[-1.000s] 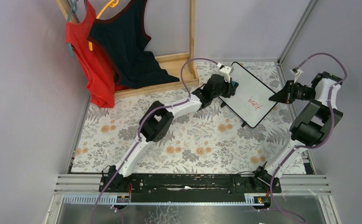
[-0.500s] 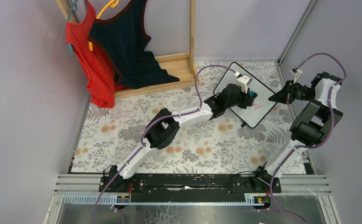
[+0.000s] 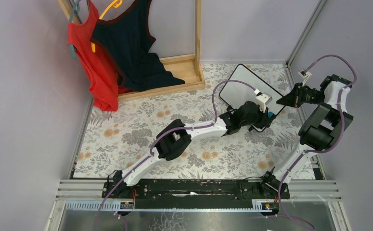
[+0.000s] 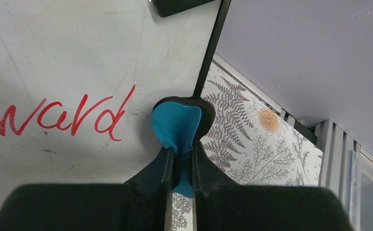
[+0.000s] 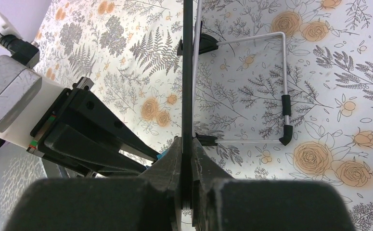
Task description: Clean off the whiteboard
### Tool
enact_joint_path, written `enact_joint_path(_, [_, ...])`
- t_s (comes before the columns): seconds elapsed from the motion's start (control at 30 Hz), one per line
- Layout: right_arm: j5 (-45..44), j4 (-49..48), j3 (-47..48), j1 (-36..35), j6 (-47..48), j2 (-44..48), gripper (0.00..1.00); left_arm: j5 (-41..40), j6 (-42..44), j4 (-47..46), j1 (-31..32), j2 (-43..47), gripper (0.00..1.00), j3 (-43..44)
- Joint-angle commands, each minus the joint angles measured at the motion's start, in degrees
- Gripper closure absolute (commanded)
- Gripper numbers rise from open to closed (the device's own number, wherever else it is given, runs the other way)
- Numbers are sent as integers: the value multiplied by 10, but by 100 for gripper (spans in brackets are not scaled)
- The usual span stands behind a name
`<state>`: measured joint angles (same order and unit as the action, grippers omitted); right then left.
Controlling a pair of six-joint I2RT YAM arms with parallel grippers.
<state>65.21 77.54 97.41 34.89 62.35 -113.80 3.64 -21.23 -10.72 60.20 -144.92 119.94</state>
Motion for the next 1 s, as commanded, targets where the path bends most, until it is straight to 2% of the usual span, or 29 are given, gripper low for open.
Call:
enact_joint_path(0.0, [-4,30,-13,-11,25,8,100,-11,5,-23,-22,2,100,-7])
enact_joint_path(0.33, [-6,34,-17,-11,31,12,100,-39,39,21,-60,-7,100,20])
enact_joint_path(0.77, [-6,33,-13,-11,28,8,100,-243,152,61,-74,9,100,23])
enact_joint_path(0.97, [-6,34,-14,-11,28,9,100,-283,159,72,-91,10,100,21])
